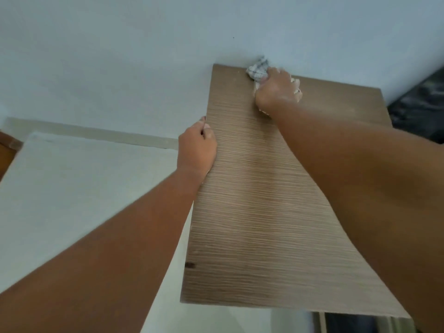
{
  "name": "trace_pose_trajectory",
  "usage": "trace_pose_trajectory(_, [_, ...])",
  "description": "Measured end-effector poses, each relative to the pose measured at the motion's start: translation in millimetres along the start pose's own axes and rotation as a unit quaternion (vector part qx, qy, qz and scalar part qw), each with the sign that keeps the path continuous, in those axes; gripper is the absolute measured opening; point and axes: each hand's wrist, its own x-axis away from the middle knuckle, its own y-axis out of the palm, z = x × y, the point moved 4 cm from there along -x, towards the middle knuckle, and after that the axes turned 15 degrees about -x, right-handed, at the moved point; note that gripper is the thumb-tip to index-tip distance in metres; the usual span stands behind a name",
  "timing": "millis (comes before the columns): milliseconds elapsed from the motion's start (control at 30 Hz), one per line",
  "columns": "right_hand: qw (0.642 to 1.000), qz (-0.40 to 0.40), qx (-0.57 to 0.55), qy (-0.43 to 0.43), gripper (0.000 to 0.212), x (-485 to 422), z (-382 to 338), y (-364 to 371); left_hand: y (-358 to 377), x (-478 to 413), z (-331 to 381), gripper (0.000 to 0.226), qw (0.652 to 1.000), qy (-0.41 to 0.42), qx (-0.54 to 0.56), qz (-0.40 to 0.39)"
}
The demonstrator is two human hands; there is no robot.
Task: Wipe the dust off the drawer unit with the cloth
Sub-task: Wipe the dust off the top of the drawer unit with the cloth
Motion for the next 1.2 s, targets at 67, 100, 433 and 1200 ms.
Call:
trace_pose_trajectory(67, [0.999, 0.000, 0.047, 0.005, 0.047, 1, -11, 18, 1, -1, -1, 0.041, 1.000, 0.004, 0.008, 0.000])
trace_pose_trajectory(100, [0.998, 0.006, 0.055, -0.006, 0.047, 3, -19, 25, 2, -2, -1, 0.041, 1.000, 0.006, 0.011, -0.001])
trace_pose_trajectory(433, [0.962, -0.115, 0.070, -0.237, 0.044, 44, -38, 64, -1, 1, 2, 0.042, 1.000, -0.009, 0.030, 0.001])
trace_pose_trajectory(1200, [0.929, -0.185, 0.015, -0.320, 0.042, 251, 39, 24, -23, 121, -57, 0.028, 0.971, -0.098, 0.216, -0.040])
